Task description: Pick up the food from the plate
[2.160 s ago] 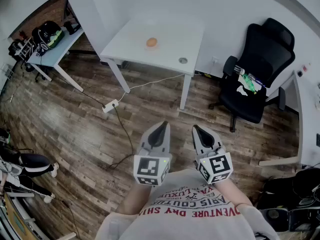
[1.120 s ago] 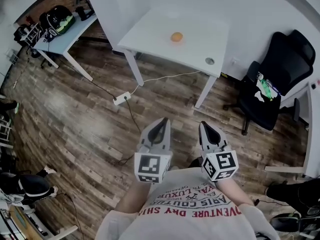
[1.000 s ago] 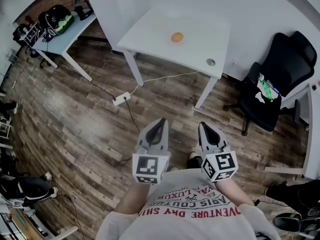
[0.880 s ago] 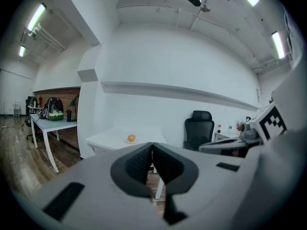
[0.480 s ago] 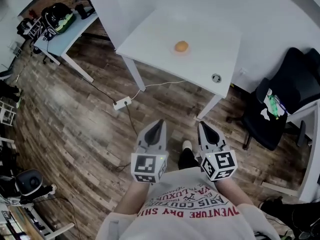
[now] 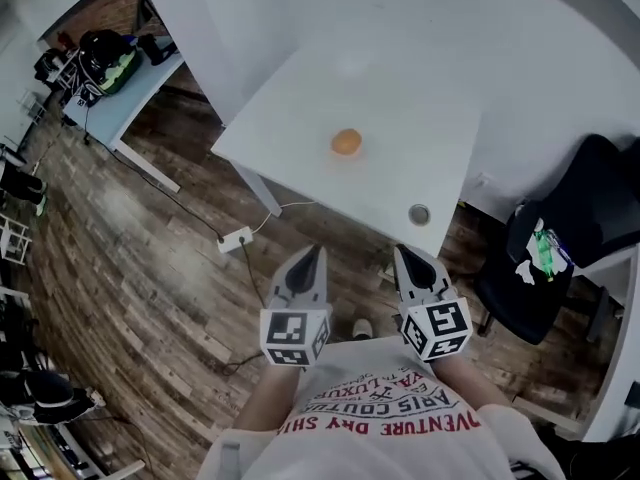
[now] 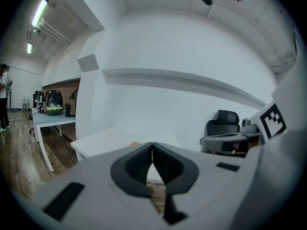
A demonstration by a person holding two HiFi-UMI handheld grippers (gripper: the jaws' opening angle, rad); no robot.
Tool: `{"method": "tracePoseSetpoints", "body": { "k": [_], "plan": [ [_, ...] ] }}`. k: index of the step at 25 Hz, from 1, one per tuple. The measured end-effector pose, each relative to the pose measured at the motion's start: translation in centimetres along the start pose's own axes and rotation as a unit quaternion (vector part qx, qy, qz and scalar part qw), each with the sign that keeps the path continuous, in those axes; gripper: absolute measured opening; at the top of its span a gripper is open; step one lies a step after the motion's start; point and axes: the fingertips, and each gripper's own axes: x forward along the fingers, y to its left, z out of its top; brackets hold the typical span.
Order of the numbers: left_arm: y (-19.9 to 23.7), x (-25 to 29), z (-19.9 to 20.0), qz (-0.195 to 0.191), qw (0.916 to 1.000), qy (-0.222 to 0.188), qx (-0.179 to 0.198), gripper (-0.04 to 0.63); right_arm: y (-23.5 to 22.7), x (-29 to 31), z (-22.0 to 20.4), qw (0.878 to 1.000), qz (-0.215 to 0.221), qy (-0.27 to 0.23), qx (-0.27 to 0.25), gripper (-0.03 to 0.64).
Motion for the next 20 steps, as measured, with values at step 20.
{"method": "tracePoseSetpoints", "body": {
  "k": [20],
  "plan": [
    [2.7,19.1,5.3,-0.133,0.9905,0.017,0.032,0.008,-11.1,13.2,3.6,0.994,-0.104,0.0,0.039,0.011]
  ]
}}
